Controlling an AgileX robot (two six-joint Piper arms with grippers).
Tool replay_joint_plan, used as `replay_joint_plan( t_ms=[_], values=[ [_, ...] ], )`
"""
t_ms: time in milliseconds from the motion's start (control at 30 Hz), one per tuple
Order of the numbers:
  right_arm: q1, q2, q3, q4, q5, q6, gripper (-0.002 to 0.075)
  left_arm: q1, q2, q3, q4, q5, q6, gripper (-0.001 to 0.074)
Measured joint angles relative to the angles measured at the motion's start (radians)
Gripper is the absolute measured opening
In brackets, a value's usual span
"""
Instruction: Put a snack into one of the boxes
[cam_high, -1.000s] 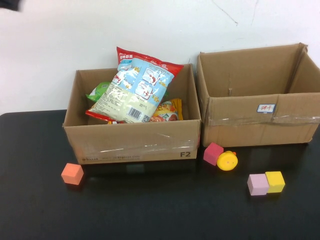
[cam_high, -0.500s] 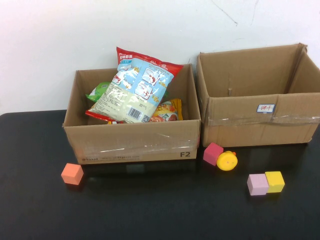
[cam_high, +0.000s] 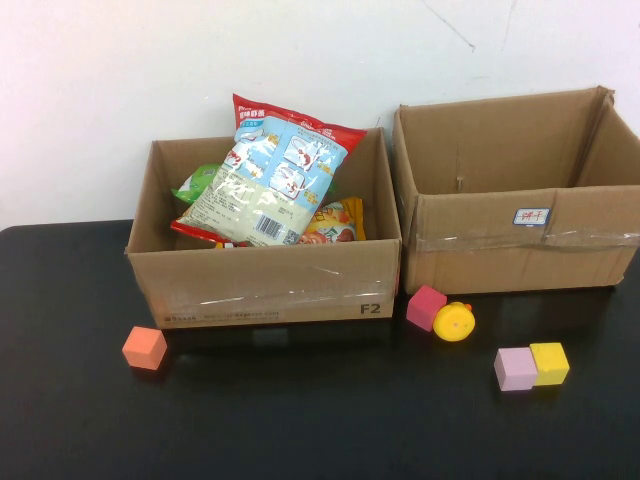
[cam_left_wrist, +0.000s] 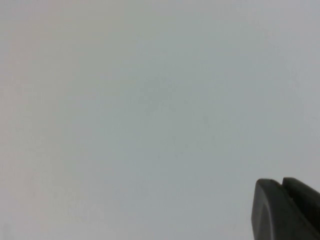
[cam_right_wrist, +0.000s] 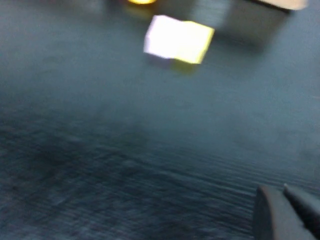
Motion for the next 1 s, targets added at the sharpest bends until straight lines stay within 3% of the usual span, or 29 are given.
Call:
replay_joint_plan(
  t_ms=[333, 567, 1000],
  values=[
    [0.000, -0.114, 0.000, -0.459, -0.015, 0.500, 0.0029, -0.002, -0.032, 0.289, -0.022, 0.074, -0.056, -0.0001],
    [0.000, -0.199, 0.007, -0.408, 0.003, 0.604, 0.0029, -0.054, -0.032, 0.486, -0.048, -0.181, -0.056, -0.0001],
    [0.000, -0.200, 0.073, -0.392, -0.002, 0.619, 0.0029, -0.058, -0.032, 0.497, -0.062, -0.239, -0.053, -0.0001]
  ],
)
